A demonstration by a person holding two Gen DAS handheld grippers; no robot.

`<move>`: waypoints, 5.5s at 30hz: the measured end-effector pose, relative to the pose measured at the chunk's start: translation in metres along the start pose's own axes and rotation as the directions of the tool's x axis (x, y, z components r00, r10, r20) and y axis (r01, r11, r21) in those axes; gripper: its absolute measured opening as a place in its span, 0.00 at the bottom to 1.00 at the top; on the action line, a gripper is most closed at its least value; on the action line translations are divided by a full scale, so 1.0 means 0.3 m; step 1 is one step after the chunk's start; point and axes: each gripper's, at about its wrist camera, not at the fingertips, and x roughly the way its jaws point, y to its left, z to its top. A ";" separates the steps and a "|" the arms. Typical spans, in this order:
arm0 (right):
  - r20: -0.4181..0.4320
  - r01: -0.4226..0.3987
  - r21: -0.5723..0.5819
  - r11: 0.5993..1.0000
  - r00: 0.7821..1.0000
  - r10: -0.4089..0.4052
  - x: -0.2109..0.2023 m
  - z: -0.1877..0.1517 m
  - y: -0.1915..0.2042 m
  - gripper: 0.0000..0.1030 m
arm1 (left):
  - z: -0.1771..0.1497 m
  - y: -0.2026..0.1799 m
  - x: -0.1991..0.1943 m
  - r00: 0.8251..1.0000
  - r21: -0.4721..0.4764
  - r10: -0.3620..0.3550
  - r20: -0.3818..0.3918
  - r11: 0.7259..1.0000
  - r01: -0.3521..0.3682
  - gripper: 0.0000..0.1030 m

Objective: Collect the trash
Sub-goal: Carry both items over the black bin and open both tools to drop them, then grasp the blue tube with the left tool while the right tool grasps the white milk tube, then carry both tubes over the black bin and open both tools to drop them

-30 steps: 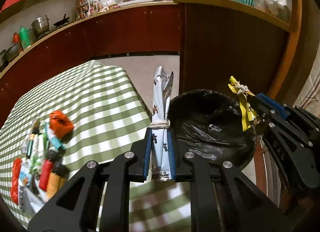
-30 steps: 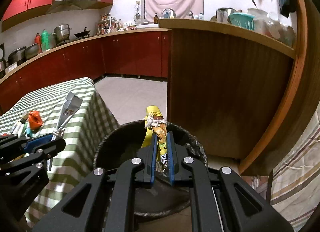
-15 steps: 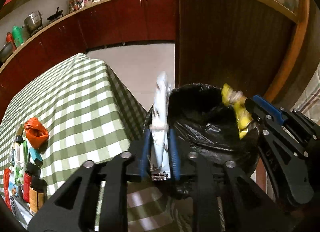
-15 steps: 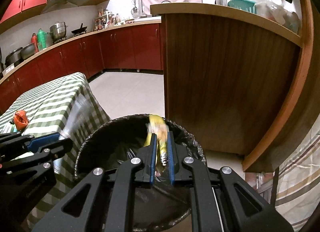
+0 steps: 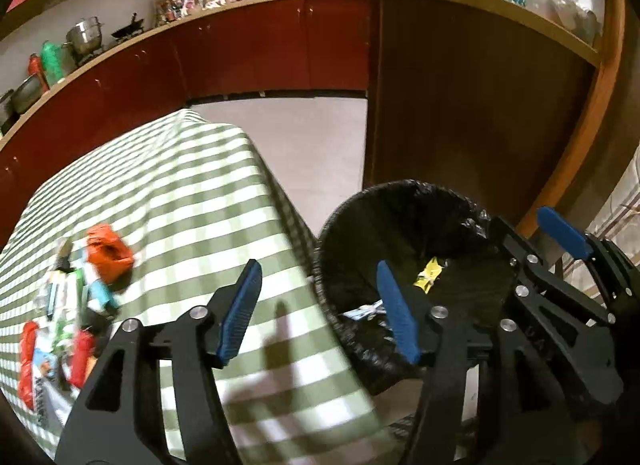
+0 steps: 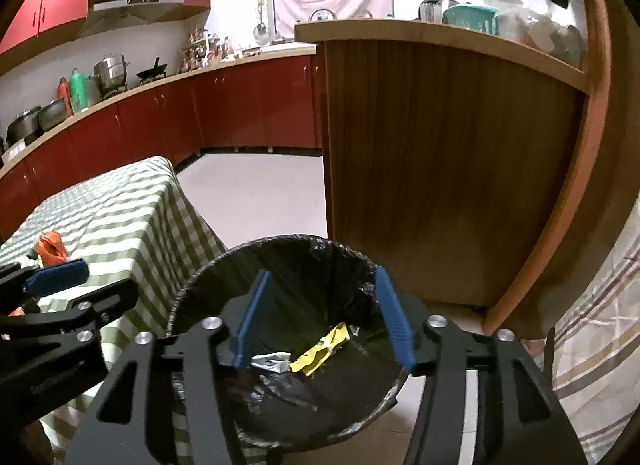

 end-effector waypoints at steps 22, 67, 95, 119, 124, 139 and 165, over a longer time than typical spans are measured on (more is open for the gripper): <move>-0.049 -0.274 -0.208 0.939 0.962 0.270 -0.236 -0.135 0.507 0.67 | -0.329 0.558 -0.364 0.961 -0.205 0.275 -0.013 0.940 -0.272 0.68; -0.170 -0.462 -0.410 0.787 0.886 0.432 -0.309 -0.296 0.862 0.09 | -0.535 0.796 -0.391 0.923 -0.313 0.367 -0.111 0.869 -0.383 0.69; -0.067 -0.325 -0.253 0.911 0.946 0.318 -0.344 -0.213 0.501 0.08 | -0.515 0.512 -0.307 0.964 -0.239 0.226 -0.136 0.937 -0.254 0.39; 0.015 -0.188 -0.203 0.961 0.981 0.195 -0.314 -0.150 0.358 0.08 | -0.331 0.312 -0.363 0.979 -0.090 0.178 0.100 0.982 -0.169 0.09; 0.035 -0.114 -0.161 0.980 0.992 0.121 -0.280 -0.114 0.269 0.08 | -0.244 0.229 -0.289 0.987 -0.058 0.120 0.108 0.992 -0.115 0.09; 0.024 0.005 -0.095 0.995 1.000 -0.003 -0.144 -0.065 0.127 0.08 | -0.085 0.022 -0.065 0.994 0.043 0.076 0.084 0.996 -0.080 0.09; -0.022 0.020 -0.040 0.999 1.000 -0.020 0.029 -0.033 0.000 0.09 | 0.035 -0.143 0.114 0.996 0.107 0.086 -0.005 0.991 -0.085 0.16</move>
